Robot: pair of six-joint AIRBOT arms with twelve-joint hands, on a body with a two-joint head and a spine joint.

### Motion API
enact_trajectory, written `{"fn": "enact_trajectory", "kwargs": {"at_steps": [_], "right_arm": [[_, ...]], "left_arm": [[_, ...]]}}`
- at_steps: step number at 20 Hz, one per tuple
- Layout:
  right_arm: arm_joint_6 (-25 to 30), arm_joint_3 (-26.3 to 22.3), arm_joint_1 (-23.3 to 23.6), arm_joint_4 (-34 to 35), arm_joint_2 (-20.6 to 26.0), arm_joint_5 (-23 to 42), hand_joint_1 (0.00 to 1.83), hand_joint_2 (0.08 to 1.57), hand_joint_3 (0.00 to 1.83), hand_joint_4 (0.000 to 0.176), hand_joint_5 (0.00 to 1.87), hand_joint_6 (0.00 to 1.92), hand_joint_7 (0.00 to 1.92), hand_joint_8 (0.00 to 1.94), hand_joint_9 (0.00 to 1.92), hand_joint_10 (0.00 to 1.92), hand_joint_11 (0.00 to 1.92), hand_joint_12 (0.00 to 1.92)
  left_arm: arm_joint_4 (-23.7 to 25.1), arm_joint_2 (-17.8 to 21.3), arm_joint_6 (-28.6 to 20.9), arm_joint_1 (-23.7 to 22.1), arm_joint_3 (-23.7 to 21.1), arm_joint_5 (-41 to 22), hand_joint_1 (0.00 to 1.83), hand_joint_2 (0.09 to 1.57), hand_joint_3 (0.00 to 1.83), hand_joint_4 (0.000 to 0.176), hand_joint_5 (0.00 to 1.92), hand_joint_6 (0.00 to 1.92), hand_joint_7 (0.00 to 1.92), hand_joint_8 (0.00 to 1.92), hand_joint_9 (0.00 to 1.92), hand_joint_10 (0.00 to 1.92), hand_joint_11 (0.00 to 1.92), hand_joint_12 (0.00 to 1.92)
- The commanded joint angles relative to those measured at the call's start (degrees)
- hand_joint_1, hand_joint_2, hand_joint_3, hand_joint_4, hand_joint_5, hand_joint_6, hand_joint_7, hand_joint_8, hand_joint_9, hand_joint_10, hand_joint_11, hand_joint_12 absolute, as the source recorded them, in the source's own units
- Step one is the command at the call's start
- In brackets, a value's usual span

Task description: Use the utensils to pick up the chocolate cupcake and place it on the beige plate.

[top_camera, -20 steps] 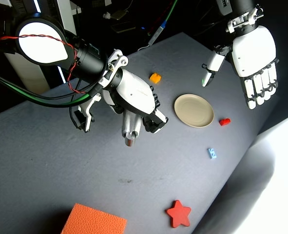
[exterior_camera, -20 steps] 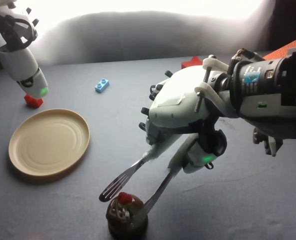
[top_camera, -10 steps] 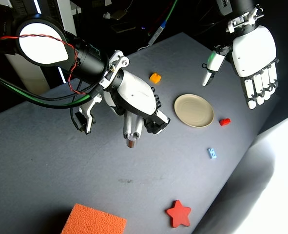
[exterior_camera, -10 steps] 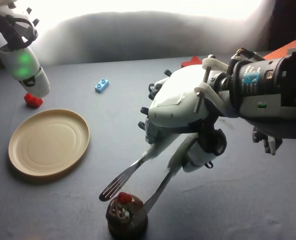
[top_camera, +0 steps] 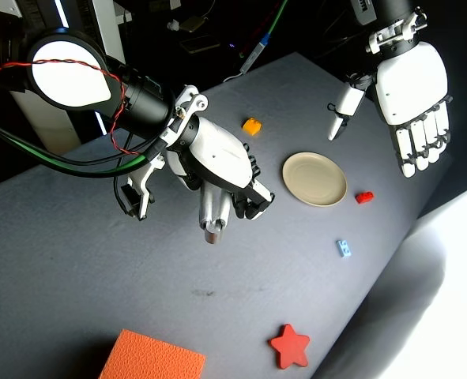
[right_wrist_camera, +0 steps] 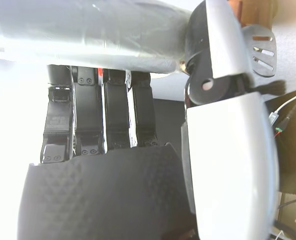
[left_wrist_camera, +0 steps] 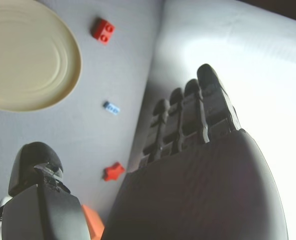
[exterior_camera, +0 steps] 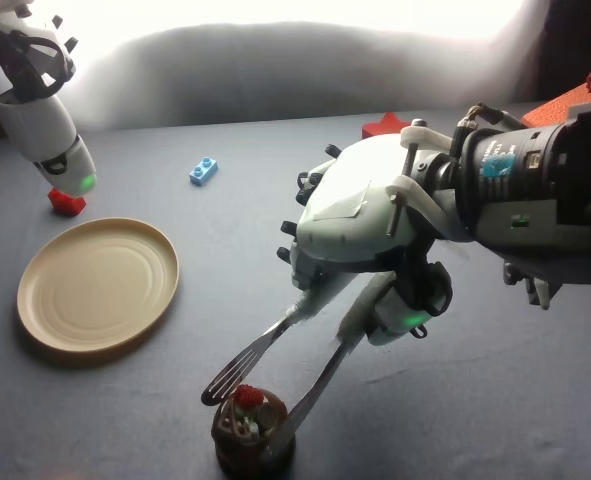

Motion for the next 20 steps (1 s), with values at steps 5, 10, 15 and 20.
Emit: {"fn": "enact_trajectory", "kwargs": {"at_steps": [5,10,15,20], "right_arm": [[0.1,0.2,0.3,-1.3,-0.6,5.2,0.94,1.09,0.01,0.0,0.71,0.0,0.76,0.0,0.75,0.0,0.2,1.26],[0.1,0.5,0.0,-1.3,-1.1,5.5,0.9,1.11,0.01,0.0,0.7,0.0,0.74,0.0,0.73,0.0,0.16,1.25],[0.1,0.9,-0.5,-2.1,-1.9,5.9,0.91,1.11,0.0,0.0,0.72,0.0,0.77,0.01,0.75,0.01,0.2,1.24],[0.1,1.0,-1.1,-2.9,-2.0,5.9,0.92,1.11,0.0,0.0,0.72,0.0,0.76,0.0,0.74,0.0,0.16,1.23]], "left_arm": [[3.9,0.5,0.4,-0.5,0.1,-1.3,0.36,0.92,0.0,0.0,0.01,0.0,0.0,0.0,0.0,0.0,0.0,0.18],[3.8,0.5,0.4,-0.5,0.1,-1.3,0.38,0.91,0.0,0.0,0.03,0.0,0.0,0.0,0.01,0.0,0.0,0.18],[3.8,0.5,0.4,-0.6,0.1,-1.3,0.42,0.9,0.0,0.0,0.04,0.0,0.0,0.0,0.01,0.0,0.0,0.12],[3.8,0.5,0.4,-0.6,0.1,-1.2,0.43,0.9,0.0,0.0,0.01,0.0,0.0,0.0,0.0,0.0,0.0,0.0]]}}
